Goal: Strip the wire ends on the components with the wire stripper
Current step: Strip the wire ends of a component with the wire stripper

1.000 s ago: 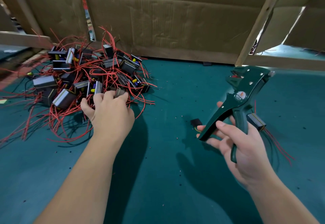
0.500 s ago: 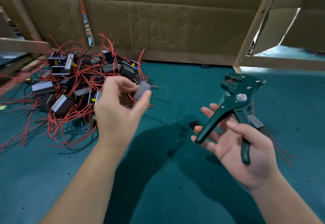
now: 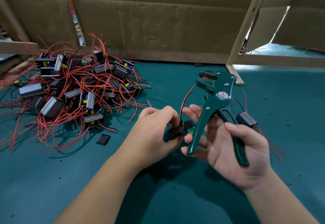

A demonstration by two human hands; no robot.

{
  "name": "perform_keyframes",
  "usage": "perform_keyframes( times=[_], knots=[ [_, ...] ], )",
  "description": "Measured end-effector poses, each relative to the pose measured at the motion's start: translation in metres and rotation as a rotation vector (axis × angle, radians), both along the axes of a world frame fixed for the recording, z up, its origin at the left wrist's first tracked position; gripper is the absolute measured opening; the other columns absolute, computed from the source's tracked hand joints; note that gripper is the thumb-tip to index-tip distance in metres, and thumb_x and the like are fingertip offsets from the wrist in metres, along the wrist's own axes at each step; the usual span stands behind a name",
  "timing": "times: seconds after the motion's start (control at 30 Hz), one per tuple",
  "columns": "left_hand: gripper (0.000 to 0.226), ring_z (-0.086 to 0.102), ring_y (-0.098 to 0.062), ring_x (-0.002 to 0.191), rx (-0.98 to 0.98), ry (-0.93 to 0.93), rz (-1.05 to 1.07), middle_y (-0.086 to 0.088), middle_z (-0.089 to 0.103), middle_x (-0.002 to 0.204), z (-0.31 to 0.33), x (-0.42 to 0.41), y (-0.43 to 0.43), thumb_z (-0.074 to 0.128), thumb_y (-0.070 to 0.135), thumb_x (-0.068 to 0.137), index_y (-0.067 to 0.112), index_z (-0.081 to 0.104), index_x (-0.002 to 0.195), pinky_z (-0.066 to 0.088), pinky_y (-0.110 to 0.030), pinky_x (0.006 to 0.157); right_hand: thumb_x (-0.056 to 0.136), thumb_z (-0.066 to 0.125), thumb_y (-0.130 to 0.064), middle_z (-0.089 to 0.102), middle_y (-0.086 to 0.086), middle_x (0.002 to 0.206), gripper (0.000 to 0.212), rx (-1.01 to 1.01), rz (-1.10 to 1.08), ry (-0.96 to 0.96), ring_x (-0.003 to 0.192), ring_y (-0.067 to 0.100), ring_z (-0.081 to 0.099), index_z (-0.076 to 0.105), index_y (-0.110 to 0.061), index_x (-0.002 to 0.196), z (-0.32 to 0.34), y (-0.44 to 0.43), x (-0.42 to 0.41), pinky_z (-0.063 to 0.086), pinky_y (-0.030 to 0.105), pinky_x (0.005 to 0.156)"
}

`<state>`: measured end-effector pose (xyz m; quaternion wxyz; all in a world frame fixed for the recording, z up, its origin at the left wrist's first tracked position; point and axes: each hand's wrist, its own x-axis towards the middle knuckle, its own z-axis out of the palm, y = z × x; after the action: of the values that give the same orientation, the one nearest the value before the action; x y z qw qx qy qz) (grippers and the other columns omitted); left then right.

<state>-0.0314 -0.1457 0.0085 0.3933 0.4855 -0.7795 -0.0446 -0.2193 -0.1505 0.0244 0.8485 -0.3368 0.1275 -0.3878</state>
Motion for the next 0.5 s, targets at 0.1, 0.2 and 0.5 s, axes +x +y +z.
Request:
perform_keyframes(
  times=[0.1, 0.2, 0.5],
  knots=[
    [0.035, 0.053, -0.008, 0.077, 0.181, 0.062, -0.066, 0.009, 0.064, 0.078, -0.001, 0.002, 0.002, 0.059, 0.046, 0.067, 0.018, 0.050, 0.086, 0.039, -0.015, 0.080, 0.059, 0.081, -0.019, 0.039, 0.023, 0.144, 0.081, 0.033, -0.007, 0.020, 0.088, 0.038, 0.065, 0.051, 0.001, 0.133, -0.002, 0.000, 0.003, 0.052, 0.055, 0.080],
    [0.036, 0.058, -0.007, 0.062, 0.318, 0.125, -0.013, 0.010, 0.063, 0.066, -0.006, 0.001, 0.001, 0.063, 0.049, 0.073, 0.026, 0.040, 0.088, 0.049, -0.034, 0.065, 0.059, 0.081, -0.019, 0.037, 0.024, 0.147, 0.081, 0.041, -0.018, 0.029, 0.089, 0.038, 0.064, 0.052, 0.001, 0.132, -0.002, 0.000, 0.005, 0.052, 0.056, 0.080],
    [0.057, 0.061, -0.002, 0.075, 0.392, 0.065, 0.264, 0.019, 0.064, 0.076, -0.009, -0.003, -0.005, 0.065, 0.069, 0.063, 0.033, 0.060, 0.108, 0.051, -0.031, 0.073, 0.058, 0.079, -0.021, 0.050, 0.024, 0.137, 0.074, -0.001, -0.169, 0.002, 0.088, 0.037, 0.065, 0.057, -0.004, 0.127, 0.002, -0.006, -0.007, 0.053, 0.052, 0.079]
  ],
)
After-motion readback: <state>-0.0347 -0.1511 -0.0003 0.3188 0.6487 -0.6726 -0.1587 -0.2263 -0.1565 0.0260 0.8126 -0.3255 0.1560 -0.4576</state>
